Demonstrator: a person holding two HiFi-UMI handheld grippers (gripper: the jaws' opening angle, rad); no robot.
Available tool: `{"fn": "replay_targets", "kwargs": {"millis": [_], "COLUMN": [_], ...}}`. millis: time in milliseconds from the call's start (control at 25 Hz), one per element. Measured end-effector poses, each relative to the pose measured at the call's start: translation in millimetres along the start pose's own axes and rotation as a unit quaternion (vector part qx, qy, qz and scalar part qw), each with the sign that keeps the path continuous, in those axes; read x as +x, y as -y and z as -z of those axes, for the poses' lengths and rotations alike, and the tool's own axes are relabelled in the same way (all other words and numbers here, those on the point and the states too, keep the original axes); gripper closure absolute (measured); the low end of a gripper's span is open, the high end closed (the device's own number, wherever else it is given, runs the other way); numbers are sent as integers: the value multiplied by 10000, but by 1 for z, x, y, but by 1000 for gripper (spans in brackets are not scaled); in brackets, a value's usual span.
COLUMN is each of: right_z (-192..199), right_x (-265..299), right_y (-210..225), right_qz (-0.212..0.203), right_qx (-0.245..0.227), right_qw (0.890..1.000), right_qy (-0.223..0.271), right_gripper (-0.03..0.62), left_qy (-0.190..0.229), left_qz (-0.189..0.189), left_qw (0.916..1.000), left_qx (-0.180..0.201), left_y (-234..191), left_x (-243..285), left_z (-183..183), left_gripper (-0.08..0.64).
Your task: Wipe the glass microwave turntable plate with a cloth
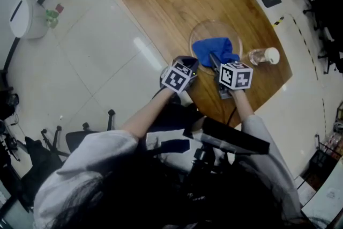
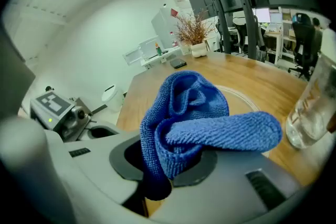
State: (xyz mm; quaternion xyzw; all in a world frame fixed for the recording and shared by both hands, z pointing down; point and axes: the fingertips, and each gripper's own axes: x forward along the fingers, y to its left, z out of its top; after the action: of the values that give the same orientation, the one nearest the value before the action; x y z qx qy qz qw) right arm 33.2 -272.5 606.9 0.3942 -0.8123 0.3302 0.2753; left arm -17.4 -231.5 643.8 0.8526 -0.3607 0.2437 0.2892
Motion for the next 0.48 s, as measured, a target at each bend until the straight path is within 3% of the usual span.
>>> {"fn": "replay_targets", "kwargs": {"millis": [280,480], "right_z": [45,4], "right_x": [-17,-25], "right_y": [-17,-3], "right_qz": [80,326], "right_qx": [-440,-700], "right_qw": [9988,9970], "right_qy": [-174,57], "right_gripper": [503,505], "left_qy": [-79,4], "left_qz": [-15,-11], "left_qw": [9998,9993], "left_qx": [185,363], "left_y": [1,4], "left_x": [2,2], "left_z": [2,1], "left_gripper": [561,561]}}
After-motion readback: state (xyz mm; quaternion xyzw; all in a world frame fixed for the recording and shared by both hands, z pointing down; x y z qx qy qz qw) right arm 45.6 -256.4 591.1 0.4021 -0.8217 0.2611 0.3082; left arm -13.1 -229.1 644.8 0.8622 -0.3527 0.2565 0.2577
